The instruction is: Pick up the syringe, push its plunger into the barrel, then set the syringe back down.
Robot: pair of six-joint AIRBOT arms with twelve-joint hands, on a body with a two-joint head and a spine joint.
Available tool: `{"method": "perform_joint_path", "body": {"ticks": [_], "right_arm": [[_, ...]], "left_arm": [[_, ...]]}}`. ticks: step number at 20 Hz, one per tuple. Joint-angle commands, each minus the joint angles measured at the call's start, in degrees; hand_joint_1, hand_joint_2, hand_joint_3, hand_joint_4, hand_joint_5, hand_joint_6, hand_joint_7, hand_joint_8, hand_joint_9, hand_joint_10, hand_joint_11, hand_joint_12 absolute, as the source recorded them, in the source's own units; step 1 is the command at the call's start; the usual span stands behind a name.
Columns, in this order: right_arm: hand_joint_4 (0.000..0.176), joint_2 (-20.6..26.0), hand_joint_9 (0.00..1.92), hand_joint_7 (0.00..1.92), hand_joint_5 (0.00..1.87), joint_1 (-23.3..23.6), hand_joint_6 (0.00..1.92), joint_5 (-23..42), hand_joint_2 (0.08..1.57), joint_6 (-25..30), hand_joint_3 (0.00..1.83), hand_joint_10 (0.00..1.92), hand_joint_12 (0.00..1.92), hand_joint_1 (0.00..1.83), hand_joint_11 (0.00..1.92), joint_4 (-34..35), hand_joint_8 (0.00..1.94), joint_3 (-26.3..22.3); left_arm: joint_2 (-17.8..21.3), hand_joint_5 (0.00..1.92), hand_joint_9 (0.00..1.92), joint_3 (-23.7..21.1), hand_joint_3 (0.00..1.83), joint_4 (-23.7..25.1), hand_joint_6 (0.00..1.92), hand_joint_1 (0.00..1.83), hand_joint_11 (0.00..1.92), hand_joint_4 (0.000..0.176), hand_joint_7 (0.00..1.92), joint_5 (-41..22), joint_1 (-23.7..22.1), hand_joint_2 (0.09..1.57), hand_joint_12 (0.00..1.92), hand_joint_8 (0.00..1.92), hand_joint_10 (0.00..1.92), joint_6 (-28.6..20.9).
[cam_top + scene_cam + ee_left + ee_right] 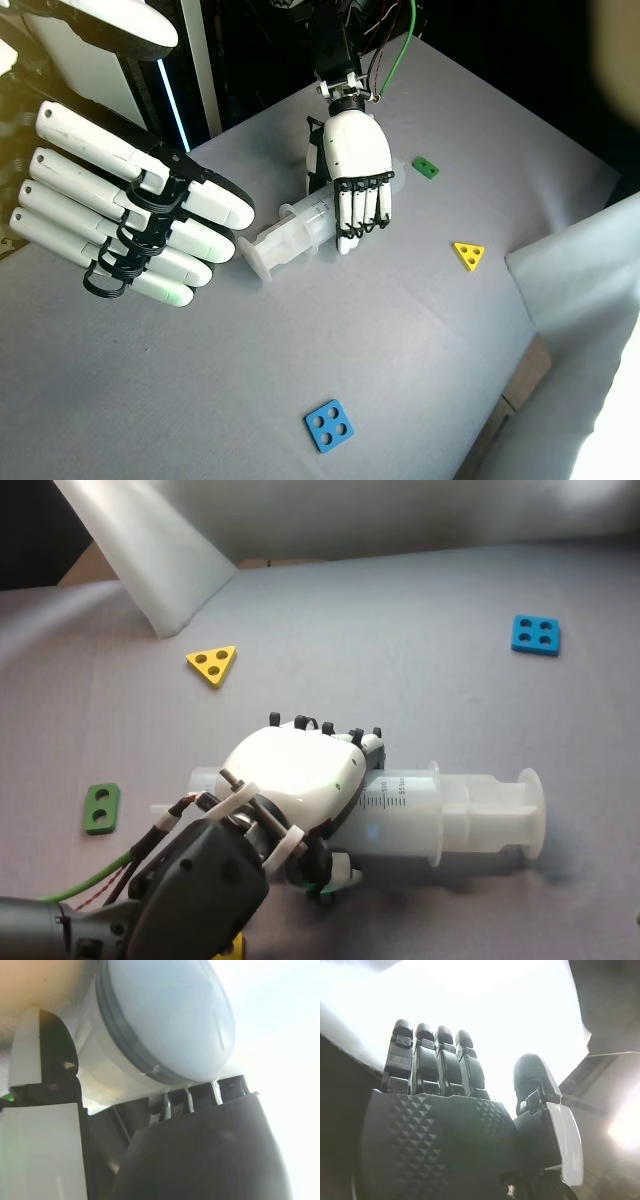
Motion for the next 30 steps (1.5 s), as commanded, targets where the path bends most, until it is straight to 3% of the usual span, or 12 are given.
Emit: {"method": "perform_joint_path", "body": {"ticks": [1, 6, 7, 8, 11, 12, 13, 14, 18, 23, 30], "right_arm": [[0.000, 0.1, 0.01, 0.05, 0.10, 0.7, 0.00, 0.4, 1.43, 2.8, 0.00, 0.00, 0.00, 0.00, 0.00, -0.1, 0.00, -0.2], [0.000, 0.3, 0.00, 0.04, 0.09, 0.5, 0.00, -1.7, 1.43, 11.2, 0.00, 0.00, 0.00, 0.00, 0.00, -0.1, 0.00, -0.3], [0.000, 0.3, 0.01, 0.06, 0.11, 0.3, 0.01, -1.7, 1.43, 12.7, 0.00, 0.01, 0.00, 0.00, 0.00, -0.1, 0.01, -0.4], [0.000, 0.3, 0.02, 0.06, 0.11, 0.3, 0.01, -1.7, 1.43, 14.2, 0.00, 0.01, 0.00, 0.00, 0.00, -0.1, 0.01, -0.4], [0.000, 0.3, 0.01, 0.06, 0.11, 0.0, 0.01, -1.4, 1.42, 16.9, 0.00, 0.00, 0.00, 0.00, 0.00, -0.1, 0.01, -0.4], [0.000, 0.3, 0.01, 0.05, 0.10, 0.0, 0.00, -1.5, 1.42, 17.2, 0.00, 0.00, 0.00, 0.00, 0.00, -0.1, 0.00, -0.5], [0.000, 0.3, 0.01, 0.05, 0.10, -0.2, 0.00, -2.5, 1.42, 17.3, 0.00, 0.00, 0.00, 0.00, 0.00, -0.1, 0.00, -0.7], [0.000, 0.3, 0.00, 0.05, 0.09, -0.2, 0.00, -5.6, 1.42, 17.3, 0.00, 0.00, 0.00, 0.00, 0.00, -0.1, 0.00, -1.0], [0.000, 0.3, 0.01, 0.04, 0.09, -0.3, 0.00, -7.1, 1.42, 17.2, 0.00, 0.00, 0.00, 0.00, 0.00, 0.7, 0.00, -1.2], [0.000, 0.5, 0.01, 0.04, 0.08, -0.6, 0.00, -9.2, 1.42, 17.2, 0.00, 0.00, 0.00, 0.00, 0.00, 10.9, 0.00, -2.4], [0.000, 1.9, 0.03, 0.05, 0.08, -1.1, 0.00, -12.9, 1.41, 15.8, 0.00, 0.01, 0.01, 0.00, 0.01, 11.4, 0.00, -5.7]], "left_arm": [[-0.7, 0.70, 0.53, -0.3, 0.00, 1.5, 1.28, 1.17, 0.47, 0.000, 0.61, -0.6, 0.7, 1.30, 1.55, 1.71, 1.51, 0.9], [-0.5, 0.74, 0.49, -0.3, 0.00, 1.9, 1.27, 1.15, 0.43, 0.000, 0.59, -0.9, -0.1, 1.30, 1.62, 1.73, 1.51, -0.7], [-0.3, 0.66, 0.48, -0.4, 0.00, 2.1, 1.35, 1.26, 0.37, 0.000, 0.53, -0.9, -0.7, 1.33, 1.67, 1.76, 1.73, -0.9], [-0.1, 0.60, 0.45, -0.6, 0.00, 2.3, 1.43, 1.28, 0.32, 0.000, 0.49, -0.9, -1.3, 1.35, 1.69, 1.81, 1.80, -0.9], [0.7, 0.50, 0.53, -1.4, 0.00, 2.3, 1.64, 1.29, 0.38, 0.000, 0.59, -0.9, -3.3, 1.34, 1.53, 1.64, 1.72, -1.1], [1.0, 0.50, 0.49, -1.7, 0.00, 2.1, 1.65, 1.11, 0.38, 0.000, 0.62, -0.9, -4.2, 1.36, 1.52, 1.64, 1.56, -1.1], [1.2, 0.50, 0.49, -1.9, 0.00, 2.1, 1.65, 1.11, 0.38, 0.000, 0.62, -0.9, -5.0, 1.36, 1.52, 1.64, 1.56, -1.1], [1.9, 0.58, 0.62, -2.3, 0.00, 2.0, 1.54, 1.31, 0.46, 0.000, 0.69, -0.6, -6.0, 1.29, 1.44, 1.48, 1.60, -1.1], [4.1, 0.65, 0.64, -3.2, 0.00, 0.5, 1.41, 1.33, 0.48, 0.000, 0.69, 0.7, -9.4, 1.26, 1.45, 1.49, 1.57, -0.2], [7.9, 0.58, 0.66, -3.9, 0.00, -2.1, 1.46, 1.33, 0.48, 0.000, 0.74, 3.7, -14.0, 1.27, 1.46, 1.45, 1.57, 1.7], [9.4, 0.57, 0.70, -4.7, 0.00, -5.0, 1.45, 1.33, 0.54, 0.000, 0.75, 6.1, -18.7, 1.26, 1.42, 1.42, 1.54, 3.3]]}}
